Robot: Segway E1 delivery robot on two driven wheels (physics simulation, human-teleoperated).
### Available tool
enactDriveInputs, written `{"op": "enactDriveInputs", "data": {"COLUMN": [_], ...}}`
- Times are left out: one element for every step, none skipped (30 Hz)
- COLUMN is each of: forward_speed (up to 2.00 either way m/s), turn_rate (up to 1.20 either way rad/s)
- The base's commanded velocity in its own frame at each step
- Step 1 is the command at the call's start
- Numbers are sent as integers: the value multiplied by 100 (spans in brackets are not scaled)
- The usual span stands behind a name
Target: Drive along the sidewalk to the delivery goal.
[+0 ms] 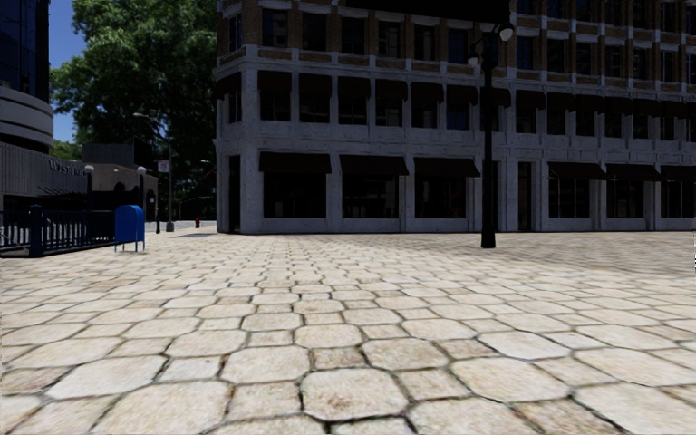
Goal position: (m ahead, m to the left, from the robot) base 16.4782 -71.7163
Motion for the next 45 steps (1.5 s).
{"op": "enactDriveInputs", "data": {"forward_speed": [163,163,163,163,163,163,163,163,163,163,163,163,163,163,163,163,163,163,163,163,163,163,163,163,163,163,163,163,163,163,163,163,163,163,163,163,163,163,163,163,163,163,163,163,182], "turn_rate": [-35,-36,-36,-36,-36,-36,-36,-37,-37,-37,-37,-37,-37,-37,-37,-37,-37,-37,-37,-37,-37,-37,-37,-37,-37,-37,-37,-37,-37,-37,-37,-37,-37,-37,-37,-37,-37,-37,-37,-37,-37,-37,-37,-39,-43]}}
